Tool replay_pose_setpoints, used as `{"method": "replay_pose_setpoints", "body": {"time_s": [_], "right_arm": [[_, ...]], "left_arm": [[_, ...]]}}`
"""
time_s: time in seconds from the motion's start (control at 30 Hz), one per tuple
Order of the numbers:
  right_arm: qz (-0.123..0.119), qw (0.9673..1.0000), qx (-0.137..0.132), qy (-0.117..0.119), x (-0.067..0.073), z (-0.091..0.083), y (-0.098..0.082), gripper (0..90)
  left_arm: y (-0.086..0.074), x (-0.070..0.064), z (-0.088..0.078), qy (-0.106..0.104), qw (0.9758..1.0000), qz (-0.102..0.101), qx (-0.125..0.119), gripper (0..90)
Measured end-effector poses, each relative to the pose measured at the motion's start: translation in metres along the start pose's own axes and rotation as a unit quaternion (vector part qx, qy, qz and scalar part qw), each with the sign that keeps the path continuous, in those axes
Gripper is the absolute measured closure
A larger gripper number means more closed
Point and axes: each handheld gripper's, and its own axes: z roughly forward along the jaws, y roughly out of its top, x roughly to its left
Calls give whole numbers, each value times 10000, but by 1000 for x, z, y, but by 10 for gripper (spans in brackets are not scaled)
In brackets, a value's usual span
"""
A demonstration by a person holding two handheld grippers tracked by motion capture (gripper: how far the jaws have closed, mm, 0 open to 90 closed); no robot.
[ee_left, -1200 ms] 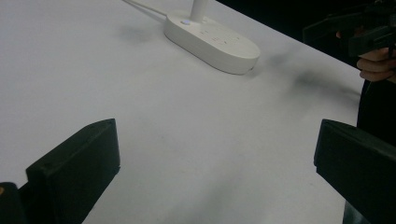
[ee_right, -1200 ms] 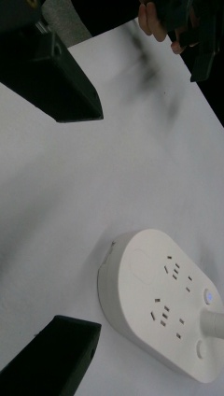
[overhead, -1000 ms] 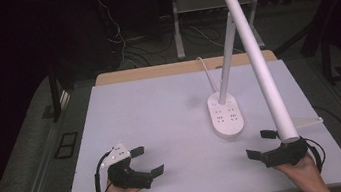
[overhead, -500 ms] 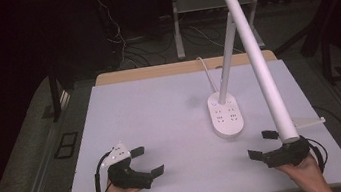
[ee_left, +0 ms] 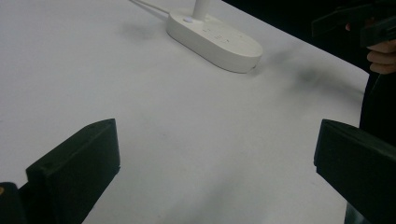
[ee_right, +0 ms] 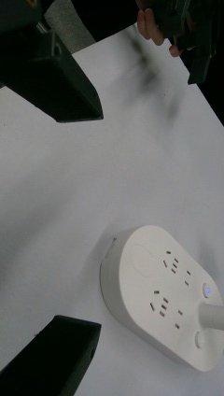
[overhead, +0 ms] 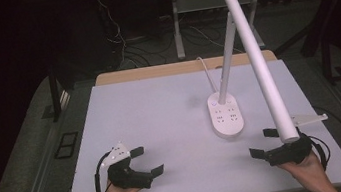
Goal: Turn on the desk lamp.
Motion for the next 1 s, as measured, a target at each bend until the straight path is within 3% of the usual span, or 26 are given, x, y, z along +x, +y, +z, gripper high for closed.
{"method": "replay_pose_setpoints", "body": {"time_s": [1.0], "right_arm": [[-130, 9996, 226, 91, -16, 6, 44, 3]], "left_arm": [[-1, 1, -2, 44, 10000, -40, 0, 0]]}}
